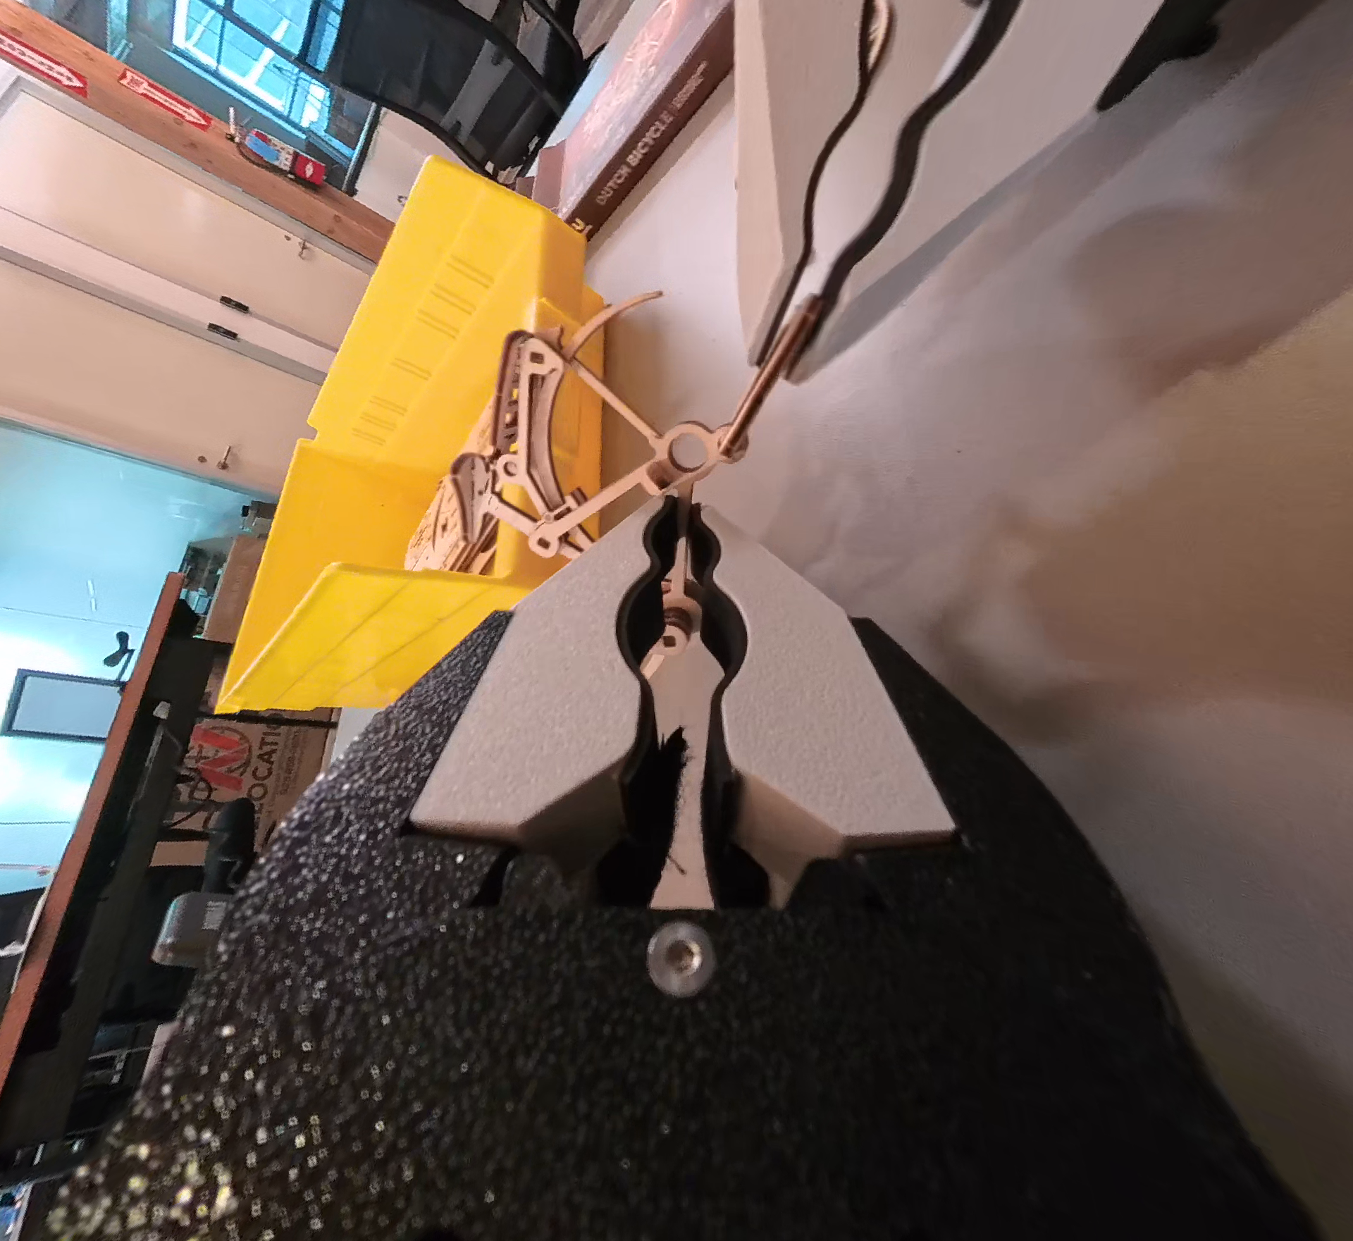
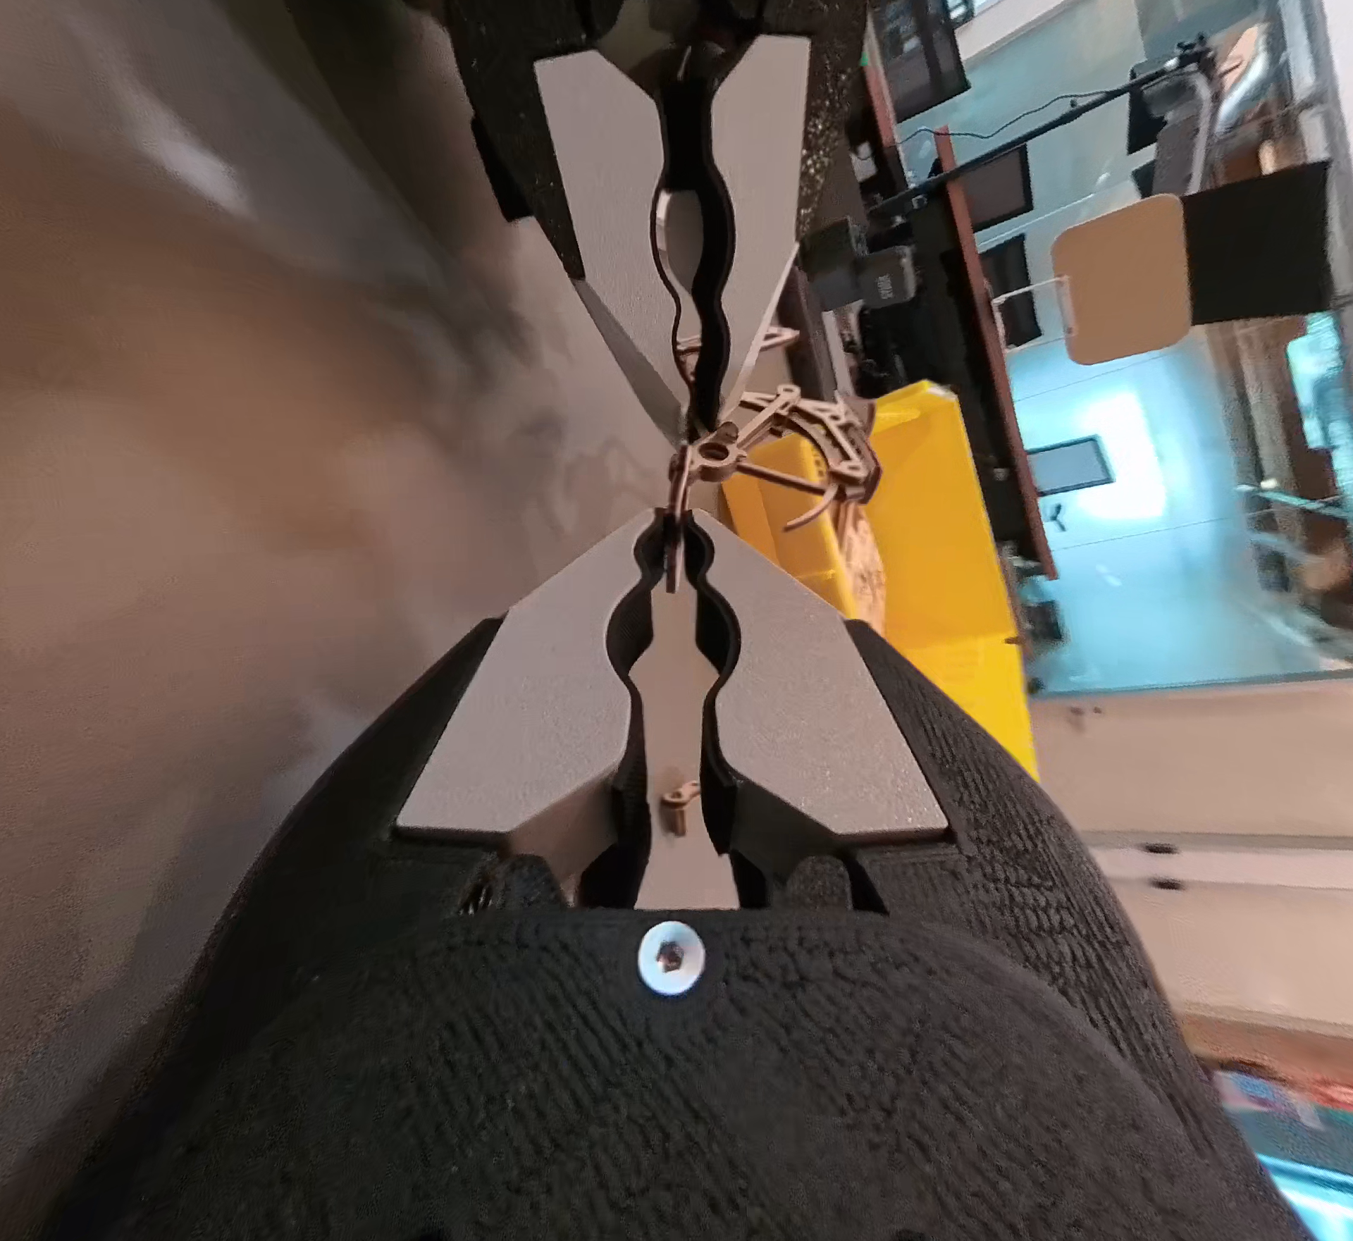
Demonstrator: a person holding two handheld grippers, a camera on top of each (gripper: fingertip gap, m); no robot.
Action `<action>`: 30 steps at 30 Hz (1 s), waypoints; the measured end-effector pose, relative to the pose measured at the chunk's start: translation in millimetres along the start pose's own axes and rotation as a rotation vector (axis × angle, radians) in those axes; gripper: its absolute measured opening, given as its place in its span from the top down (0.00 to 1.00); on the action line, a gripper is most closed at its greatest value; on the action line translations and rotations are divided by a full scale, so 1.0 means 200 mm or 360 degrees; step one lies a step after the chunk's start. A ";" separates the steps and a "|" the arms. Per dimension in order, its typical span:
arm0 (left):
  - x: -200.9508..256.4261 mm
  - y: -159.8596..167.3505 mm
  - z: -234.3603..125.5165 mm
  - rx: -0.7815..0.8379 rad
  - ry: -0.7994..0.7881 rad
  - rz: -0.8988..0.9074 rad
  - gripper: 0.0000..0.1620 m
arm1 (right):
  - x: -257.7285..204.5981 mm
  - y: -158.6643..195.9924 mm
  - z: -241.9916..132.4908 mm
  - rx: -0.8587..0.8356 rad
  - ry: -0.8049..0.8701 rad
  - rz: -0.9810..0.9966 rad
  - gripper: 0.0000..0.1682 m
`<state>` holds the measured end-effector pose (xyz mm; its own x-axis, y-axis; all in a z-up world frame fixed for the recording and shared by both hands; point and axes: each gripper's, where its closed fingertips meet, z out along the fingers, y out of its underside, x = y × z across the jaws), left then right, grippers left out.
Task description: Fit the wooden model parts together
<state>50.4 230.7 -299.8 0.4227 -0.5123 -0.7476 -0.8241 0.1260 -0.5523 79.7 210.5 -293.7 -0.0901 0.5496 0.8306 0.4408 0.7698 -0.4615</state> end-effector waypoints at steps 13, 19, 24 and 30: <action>-0.11 0.05 0.00 -0.0154 -0.0228 0.0087 0.99 | 0.06 -0.03 0.07 0.0236 -0.0559 0.1768 0.73; -0.12 0.08 0.00 -0.0209 -0.0258 0.0106 1.00 | 0.07 -0.02 0.08 0.0198 -0.0501 0.1796 0.72; -0.11 0.06 0.01 -0.0203 -0.0251 0.0120 1.00 | 0.05 0.00 0.12 0.0113 -0.0495 0.1843 0.72; -0.09 0.04 0.01 -0.0181 -0.0236 0.0168 1.00 | 0.01 0.00 0.15 0.0028 -0.0557 0.1894 0.83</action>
<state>36.2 242.3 -291.6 0.3757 -0.3699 -0.8497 -0.9005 0.0710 -0.4291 51.9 221.9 -301.2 0.1230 0.9644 -0.2341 0.4001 -0.2641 -0.8776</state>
